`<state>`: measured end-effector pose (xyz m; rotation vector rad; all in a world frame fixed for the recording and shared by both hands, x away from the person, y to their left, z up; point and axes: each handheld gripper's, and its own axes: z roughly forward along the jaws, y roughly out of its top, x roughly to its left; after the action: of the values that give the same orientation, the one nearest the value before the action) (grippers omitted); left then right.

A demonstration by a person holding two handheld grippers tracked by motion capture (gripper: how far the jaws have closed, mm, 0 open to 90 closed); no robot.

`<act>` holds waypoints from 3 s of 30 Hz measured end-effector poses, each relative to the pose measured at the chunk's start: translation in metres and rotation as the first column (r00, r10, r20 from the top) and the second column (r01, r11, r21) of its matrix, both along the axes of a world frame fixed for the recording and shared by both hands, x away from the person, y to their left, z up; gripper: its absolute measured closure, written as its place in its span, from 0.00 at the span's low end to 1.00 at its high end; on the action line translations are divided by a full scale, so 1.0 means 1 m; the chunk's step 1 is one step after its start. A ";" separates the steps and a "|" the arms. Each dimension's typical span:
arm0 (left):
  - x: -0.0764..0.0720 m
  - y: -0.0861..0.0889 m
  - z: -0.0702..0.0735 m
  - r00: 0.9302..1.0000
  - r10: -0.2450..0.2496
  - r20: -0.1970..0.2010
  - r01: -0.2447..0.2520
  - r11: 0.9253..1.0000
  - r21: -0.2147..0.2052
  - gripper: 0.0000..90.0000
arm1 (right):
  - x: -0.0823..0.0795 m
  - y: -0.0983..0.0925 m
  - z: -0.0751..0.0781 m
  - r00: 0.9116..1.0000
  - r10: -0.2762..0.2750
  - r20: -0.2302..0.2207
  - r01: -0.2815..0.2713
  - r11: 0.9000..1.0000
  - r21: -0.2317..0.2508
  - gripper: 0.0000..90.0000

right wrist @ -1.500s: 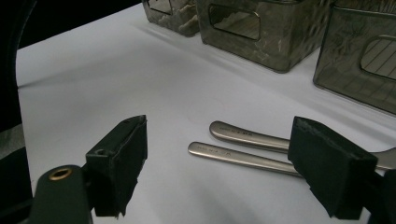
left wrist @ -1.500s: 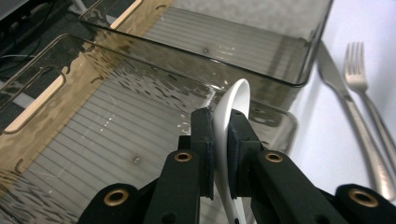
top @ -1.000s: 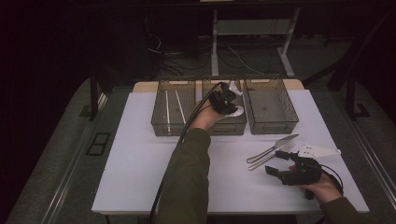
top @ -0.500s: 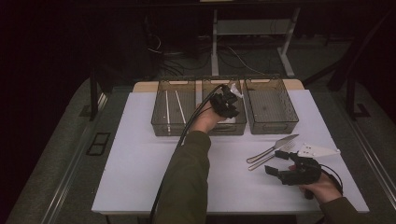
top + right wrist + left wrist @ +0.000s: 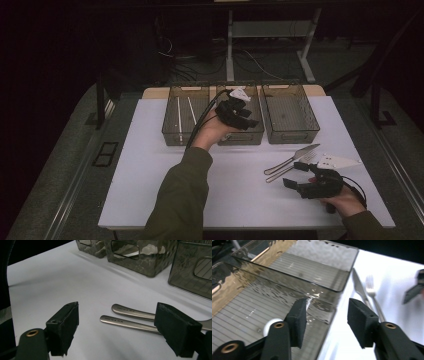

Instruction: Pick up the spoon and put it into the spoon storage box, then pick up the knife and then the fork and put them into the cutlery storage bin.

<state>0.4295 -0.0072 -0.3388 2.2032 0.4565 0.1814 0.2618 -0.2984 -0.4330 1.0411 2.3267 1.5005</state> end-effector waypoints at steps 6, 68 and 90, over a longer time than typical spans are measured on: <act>-0.019 0.018 0.003 1.000 -0.009 0.007 0.010 0.999 -0.044 0.43 | 0.000 0.000 -0.001 1.000 -0.001 0.001 0.001 1.000 -0.008 0.22; -0.159 0.163 -0.091 0.984 0.178 -0.023 -0.179 0.972 -0.153 0.01 | 0.001 -0.001 0.005 1.000 -0.005 0.016 0.006 0.998 -0.067 0.20; -0.158 0.160 -0.092 0.985 0.169 -0.027 -0.171 0.973 -0.156 0.01 | 0.048 -0.017 0.030 0.995 -0.081 -0.066 0.067 0.980 -0.188 0.53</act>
<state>0.2714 0.1531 -0.4307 2.0117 0.6463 0.2153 0.3101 -0.3153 -0.4031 1.1368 2.3937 1.2109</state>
